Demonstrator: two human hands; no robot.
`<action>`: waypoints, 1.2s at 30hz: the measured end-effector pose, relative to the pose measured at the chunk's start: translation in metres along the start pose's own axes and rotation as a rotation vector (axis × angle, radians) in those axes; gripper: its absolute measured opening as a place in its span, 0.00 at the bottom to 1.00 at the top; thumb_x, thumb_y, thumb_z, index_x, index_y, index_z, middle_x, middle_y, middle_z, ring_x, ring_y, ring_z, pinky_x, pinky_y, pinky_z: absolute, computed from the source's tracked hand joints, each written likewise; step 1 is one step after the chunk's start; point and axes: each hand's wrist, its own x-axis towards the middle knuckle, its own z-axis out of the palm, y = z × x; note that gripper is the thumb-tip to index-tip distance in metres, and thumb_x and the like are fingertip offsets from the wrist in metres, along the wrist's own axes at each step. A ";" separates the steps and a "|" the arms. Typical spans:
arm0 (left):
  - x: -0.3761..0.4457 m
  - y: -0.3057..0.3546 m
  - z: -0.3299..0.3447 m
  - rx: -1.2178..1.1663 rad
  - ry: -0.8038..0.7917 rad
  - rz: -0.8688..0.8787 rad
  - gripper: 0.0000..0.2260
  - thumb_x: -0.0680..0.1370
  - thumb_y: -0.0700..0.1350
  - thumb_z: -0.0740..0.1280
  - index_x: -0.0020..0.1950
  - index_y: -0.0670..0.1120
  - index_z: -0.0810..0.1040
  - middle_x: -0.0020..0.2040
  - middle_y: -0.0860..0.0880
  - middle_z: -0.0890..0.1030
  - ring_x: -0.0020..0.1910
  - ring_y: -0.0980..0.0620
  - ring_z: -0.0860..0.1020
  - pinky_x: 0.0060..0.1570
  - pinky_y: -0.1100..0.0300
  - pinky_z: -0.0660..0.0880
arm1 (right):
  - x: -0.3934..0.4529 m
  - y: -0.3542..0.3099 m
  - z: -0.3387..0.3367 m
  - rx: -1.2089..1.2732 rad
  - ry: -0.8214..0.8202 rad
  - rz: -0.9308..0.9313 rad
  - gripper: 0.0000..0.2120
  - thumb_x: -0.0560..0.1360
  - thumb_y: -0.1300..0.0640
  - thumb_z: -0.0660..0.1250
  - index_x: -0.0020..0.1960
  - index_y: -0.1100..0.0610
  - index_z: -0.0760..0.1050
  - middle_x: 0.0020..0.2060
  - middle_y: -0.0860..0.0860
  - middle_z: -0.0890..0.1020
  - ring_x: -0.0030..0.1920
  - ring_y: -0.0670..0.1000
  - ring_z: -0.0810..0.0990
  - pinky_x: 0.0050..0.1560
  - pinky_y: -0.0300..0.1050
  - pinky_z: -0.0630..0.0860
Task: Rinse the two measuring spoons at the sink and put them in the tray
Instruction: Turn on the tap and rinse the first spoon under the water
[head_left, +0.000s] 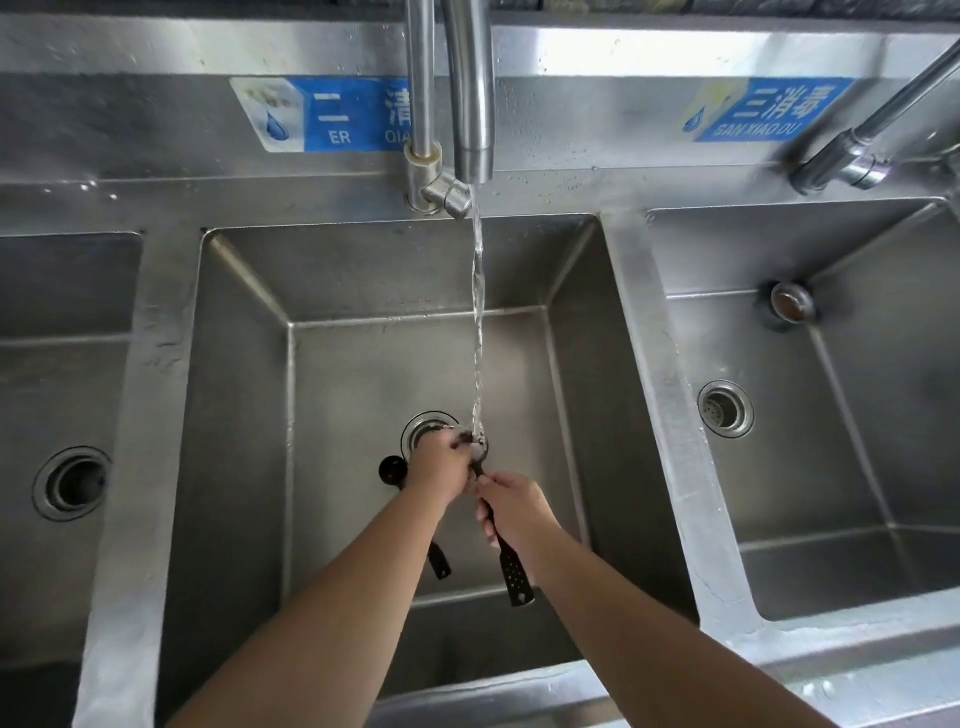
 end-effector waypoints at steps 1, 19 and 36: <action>-0.002 0.003 0.000 -0.203 -0.070 -0.063 0.05 0.76 0.35 0.64 0.45 0.42 0.79 0.37 0.40 0.77 0.32 0.45 0.75 0.29 0.55 0.72 | 0.000 0.001 -0.001 0.018 -0.007 -0.010 0.12 0.80 0.59 0.59 0.42 0.59 0.79 0.24 0.49 0.75 0.22 0.48 0.69 0.24 0.40 0.65; -0.003 0.014 -0.007 -0.648 -0.206 0.064 0.19 0.78 0.37 0.67 0.69 0.42 0.72 0.46 0.46 0.77 0.42 0.51 0.77 0.40 0.59 0.77 | 0.003 -0.019 -0.010 -0.008 0.042 -0.090 0.13 0.79 0.53 0.62 0.41 0.56 0.81 0.24 0.48 0.76 0.22 0.47 0.70 0.24 0.40 0.66; -0.007 0.039 -0.016 -0.940 -0.311 0.015 0.01 0.77 0.40 0.67 0.46 0.44 0.78 0.37 0.44 0.75 0.31 0.50 0.72 0.30 0.61 0.74 | -0.003 -0.042 -0.015 0.688 -0.404 0.139 0.16 0.80 0.46 0.62 0.43 0.57 0.79 0.24 0.48 0.73 0.20 0.43 0.68 0.18 0.35 0.64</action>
